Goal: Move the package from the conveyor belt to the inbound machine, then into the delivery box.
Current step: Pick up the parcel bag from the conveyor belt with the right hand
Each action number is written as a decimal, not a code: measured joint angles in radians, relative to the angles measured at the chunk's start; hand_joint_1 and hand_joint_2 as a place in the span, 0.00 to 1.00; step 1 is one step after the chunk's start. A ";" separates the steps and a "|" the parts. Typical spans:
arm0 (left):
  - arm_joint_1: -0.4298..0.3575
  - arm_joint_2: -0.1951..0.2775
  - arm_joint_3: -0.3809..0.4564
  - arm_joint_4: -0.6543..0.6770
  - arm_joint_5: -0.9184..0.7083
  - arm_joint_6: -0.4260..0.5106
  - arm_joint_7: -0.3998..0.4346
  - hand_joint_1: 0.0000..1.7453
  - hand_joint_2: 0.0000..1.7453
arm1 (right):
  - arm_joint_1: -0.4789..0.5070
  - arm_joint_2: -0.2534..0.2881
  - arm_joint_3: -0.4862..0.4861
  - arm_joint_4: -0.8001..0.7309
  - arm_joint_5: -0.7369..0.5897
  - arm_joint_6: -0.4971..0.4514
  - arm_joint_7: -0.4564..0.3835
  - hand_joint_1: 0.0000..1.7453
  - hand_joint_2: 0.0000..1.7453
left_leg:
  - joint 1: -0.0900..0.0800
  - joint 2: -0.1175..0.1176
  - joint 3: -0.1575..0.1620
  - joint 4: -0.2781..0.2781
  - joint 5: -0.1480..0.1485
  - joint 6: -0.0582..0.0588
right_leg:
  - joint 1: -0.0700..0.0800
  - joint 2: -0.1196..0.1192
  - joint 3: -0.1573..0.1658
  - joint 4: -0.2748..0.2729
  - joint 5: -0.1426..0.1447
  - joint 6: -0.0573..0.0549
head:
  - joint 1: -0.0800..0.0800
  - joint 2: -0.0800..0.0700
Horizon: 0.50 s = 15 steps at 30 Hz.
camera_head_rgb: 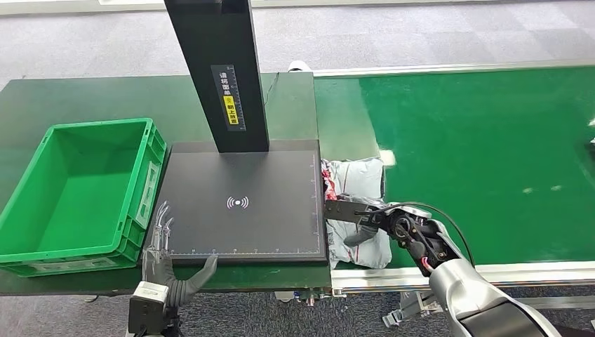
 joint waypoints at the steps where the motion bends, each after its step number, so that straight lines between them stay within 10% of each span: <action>1: 0.000 0.000 0.000 0.000 0.000 0.000 0.000 0.00 1.00 | -0.001 0.001 0.002 0.002 0.000 0.000 0.000 0.00 1.00 | 0.000 0.000 0.000 0.000 0.000 0.000 | 0.000 0.000 0.000 0.000 0.000 0.000 | 0.000 0.000; 5: -0.001 0.000 0.001 0.000 0.000 0.000 0.000 0.00 1.00 | -0.005 0.004 0.010 0.010 0.000 -0.003 0.005 0.96 1.00 | 0.000 0.000 0.001 0.000 0.000 0.000 | 0.000 0.000 0.001 0.000 0.000 0.000 | 0.000 0.000; 15: 0.003 0.000 0.005 0.000 -0.007 0.002 0.000 0.00 1.00 | -0.026 0.014 0.031 0.016 0.021 -0.100 0.088 1.00 1.00 | 0.000 -0.001 0.002 0.000 0.000 0.000 | 0.000 0.000 0.002 0.000 0.000 0.000 | 0.000 0.000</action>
